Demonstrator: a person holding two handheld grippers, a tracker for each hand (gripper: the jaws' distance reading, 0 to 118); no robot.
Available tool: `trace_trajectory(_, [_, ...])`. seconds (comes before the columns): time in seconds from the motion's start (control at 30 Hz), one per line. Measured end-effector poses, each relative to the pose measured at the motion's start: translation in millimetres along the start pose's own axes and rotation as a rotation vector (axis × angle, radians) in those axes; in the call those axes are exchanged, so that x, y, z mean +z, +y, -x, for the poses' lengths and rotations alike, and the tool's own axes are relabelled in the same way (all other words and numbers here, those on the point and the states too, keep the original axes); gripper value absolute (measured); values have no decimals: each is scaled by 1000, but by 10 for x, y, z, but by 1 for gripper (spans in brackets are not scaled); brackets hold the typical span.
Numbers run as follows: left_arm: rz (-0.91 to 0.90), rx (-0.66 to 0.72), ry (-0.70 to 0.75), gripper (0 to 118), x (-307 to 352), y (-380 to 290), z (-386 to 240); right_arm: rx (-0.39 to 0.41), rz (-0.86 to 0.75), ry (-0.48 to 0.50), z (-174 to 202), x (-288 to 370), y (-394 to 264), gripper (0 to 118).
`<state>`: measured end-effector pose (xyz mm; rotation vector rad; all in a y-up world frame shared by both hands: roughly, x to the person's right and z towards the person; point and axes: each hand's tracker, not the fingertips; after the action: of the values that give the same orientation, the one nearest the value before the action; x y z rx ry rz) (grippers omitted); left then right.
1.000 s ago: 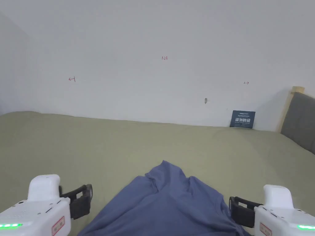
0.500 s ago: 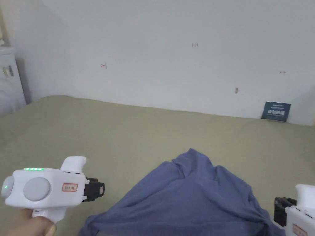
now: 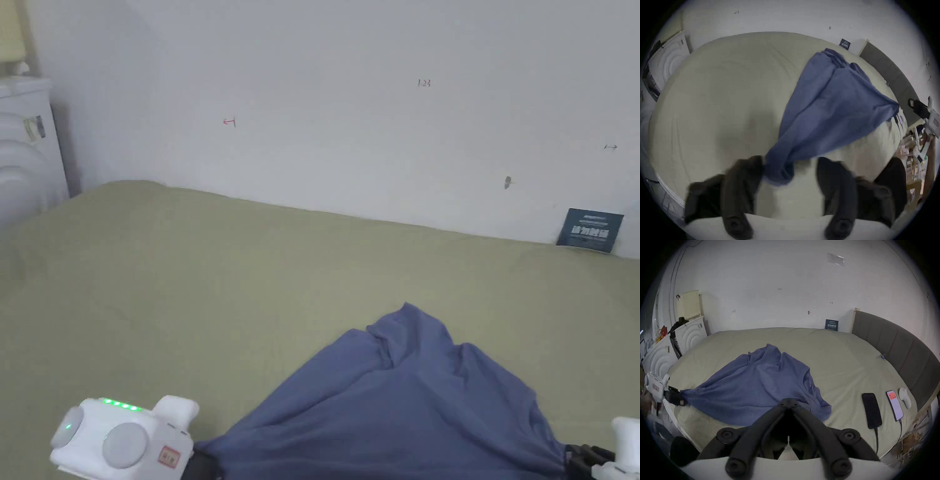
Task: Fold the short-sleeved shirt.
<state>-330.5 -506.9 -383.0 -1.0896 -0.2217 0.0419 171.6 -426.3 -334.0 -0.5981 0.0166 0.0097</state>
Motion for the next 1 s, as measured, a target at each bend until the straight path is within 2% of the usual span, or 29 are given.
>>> trace_trajectory(0.03, [-49,48,13,14,-42,-23,21,25,8,2,10,-46,2,0])
trace_trajectory(0.1, [-73,91,-95,13,-102,-91,105,63,12,-13,40,-138,12,0])
trace_trajectory(0.23, [-96,71,-82,11,-3,-160,58,75,38,43,26,-471,307,0])
trace_trajectory(0.37, [-110,85,-102,10,126,-136,14,93,73,150,27,-1135,1012,0])
trace_trajectory(0.43, [-96,76,-111,10,120,-103,1,147,101,142,45,-1636,1390,0])
trace_trajectory(0.5, [-88,65,-91,10,134,-85,-56,285,137,63,130,-2077,1658,2])
trace_trajectory(0.53, [-89,62,-89,10,130,-87,-73,354,195,76,152,-2344,1793,10])
trace_trajectory(0.57, [-88,60,-86,10,128,-90,-87,383,269,122,167,-2570,1894,36])
trace_trajectory(0.6, [-86,60,-87,10,124,-86,-93,399,351,137,190,-2765,1956,86])
trace_trajectory(0.63, [-77,61,-88,10,109,-56,-69,428,448,134,212,-2984,1995,110])
trace_trajectory(0.67, [-70,59,-83,10,105,-46,-76,476,473,136,217,-3144,2008,116])
trace_trajectory(0.7, [-65,59,-82,10,101,-44,-77,530,460,135,235,-3255,2012,111])
trace_trajectory(0.73, [-60,68,-84,10,89,-39,-61,620,451,88,281,-3387,2001,109])
trace_trajectory(0.77, [-61,81,-83,10,71,-32,-41,670,472,58,314,-3507,1983,109])
trace_trajectory(0.8, [-60,93,-89,10,57,-40,-43,685,496,70,334,-3599,1947,109])
trace_trajectory(0.9, [-64,116,-97,10,8,-68,-13,613,583,180,349,-3822,1831,109])
trace_trajectory(0.93, [-70,128,-101,10,-3,-78,-2,615,575,162,369,-3861,1763,109])
trace_trajectory(0.97, [-76,140,-113,10,-18,-87,16,626,561,158,396,-3867,1697,106])
trace_trajectory(1.0, [-78,158,-124,10,-29,-91,38,648,522,163,413,-3858,1656,91])
